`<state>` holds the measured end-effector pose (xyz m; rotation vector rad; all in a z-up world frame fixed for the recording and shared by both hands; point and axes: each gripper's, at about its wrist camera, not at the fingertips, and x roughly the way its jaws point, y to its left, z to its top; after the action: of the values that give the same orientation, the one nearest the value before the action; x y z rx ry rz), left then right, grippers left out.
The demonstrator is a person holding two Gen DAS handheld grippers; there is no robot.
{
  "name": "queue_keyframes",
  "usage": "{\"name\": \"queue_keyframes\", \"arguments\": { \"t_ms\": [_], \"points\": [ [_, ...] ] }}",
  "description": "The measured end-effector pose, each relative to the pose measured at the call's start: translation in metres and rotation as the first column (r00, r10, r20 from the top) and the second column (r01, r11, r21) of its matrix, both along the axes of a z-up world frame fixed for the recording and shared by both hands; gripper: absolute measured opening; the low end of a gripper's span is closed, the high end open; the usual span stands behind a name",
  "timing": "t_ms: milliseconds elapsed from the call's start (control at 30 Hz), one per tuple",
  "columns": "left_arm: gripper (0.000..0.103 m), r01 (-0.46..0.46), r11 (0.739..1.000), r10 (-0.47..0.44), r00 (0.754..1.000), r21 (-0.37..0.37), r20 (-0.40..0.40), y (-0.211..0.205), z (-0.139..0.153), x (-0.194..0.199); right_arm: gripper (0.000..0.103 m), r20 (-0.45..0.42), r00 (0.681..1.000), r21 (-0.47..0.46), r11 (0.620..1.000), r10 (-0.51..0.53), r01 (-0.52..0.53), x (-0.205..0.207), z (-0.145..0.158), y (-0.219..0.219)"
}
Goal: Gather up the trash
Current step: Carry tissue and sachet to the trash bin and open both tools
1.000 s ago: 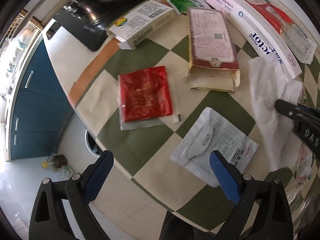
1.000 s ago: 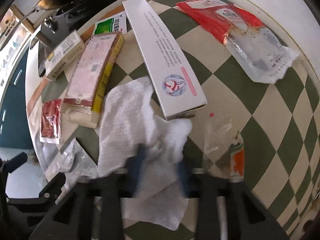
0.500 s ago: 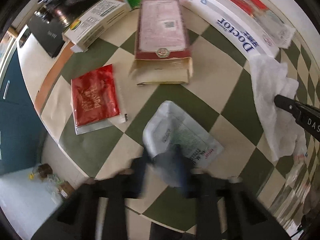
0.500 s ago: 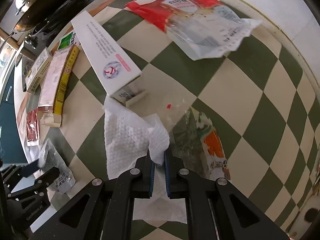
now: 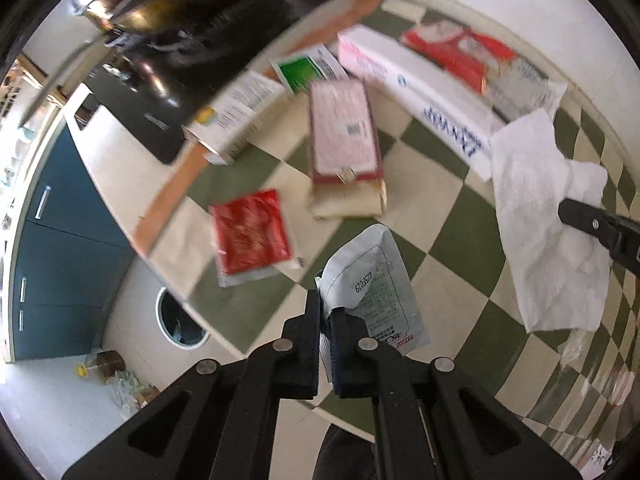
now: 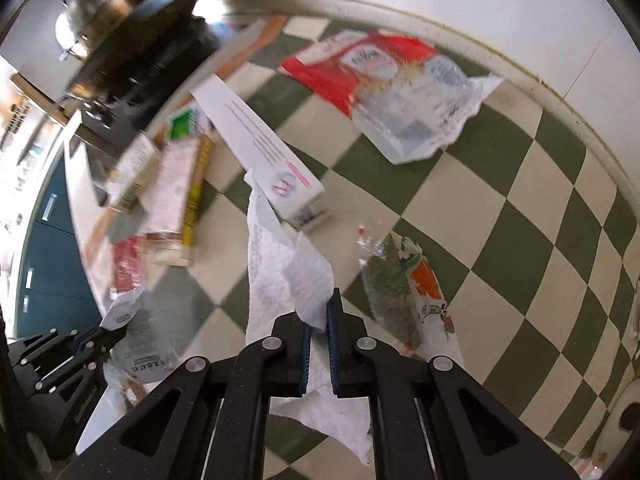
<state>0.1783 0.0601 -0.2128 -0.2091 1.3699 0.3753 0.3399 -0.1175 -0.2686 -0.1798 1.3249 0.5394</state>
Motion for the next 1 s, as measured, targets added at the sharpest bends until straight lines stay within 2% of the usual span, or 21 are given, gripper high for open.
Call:
{"name": "queue_keyframes", "arguments": {
  "t_ms": [67,100,233,467,633,767,867,1000],
  "points": [
    [0.001,-0.018,1.0,0.017,0.999,0.016,0.029,0.006,0.015,-0.007,0.007,0.008,1.0,0.035,0.999,0.004,-0.004,-0.005,0.015,0.004],
    [0.001,-0.026,0.999,0.025,0.999,0.023,0.042,0.003,0.011,-0.006,0.007,0.013,1.0,0.048,0.999,0.006,-0.006,-0.007,0.021,0.004],
    [0.001,-0.074,0.997,0.071,0.993,0.034,0.098,0.031,0.027,-0.013,0.007,0.035,0.999,0.106,0.994,0.023,-0.027,-0.022,0.046,0.019],
    [0.001,-0.185,0.982,0.175,0.969,0.046,0.177,0.096,0.045,-0.057,0.007,0.074,0.99,0.143,0.981,0.123,-0.133,-0.068,0.063,0.115],
    [0.001,-0.276,0.961,0.264,0.946,0.038,0.189,0.169,0.04,-0.115,0.007,0.087,0.972,0.135,0.964,0.218,-0.229,-0.125,0.067,0.188],
    [0.001,-0.346,0.938,0.339,0.927,0.023,0.159,0.248,0.015,-0.176,0.007,0.078,0.96,0.121,0.954,0.268,-0.276,-0.176,0.047,0.259],
    [0.001,-0.407,0.914,0.403,0.907,0.004,0.121,0.31,-0.019,-0.22,0.007,0.036,0.953,0.105,0.948,0.3,-0.302,-0.219,0.012,0.32],
    [0.001,-0.489,0.871,0.491,0.87,-0.039,0.049,0.389,-0.095,-0.269,0.007,-0.076,0.94,0.082,0.941,0.333,-0.327,-0.268,-0.075,0.405]
  ]
}}
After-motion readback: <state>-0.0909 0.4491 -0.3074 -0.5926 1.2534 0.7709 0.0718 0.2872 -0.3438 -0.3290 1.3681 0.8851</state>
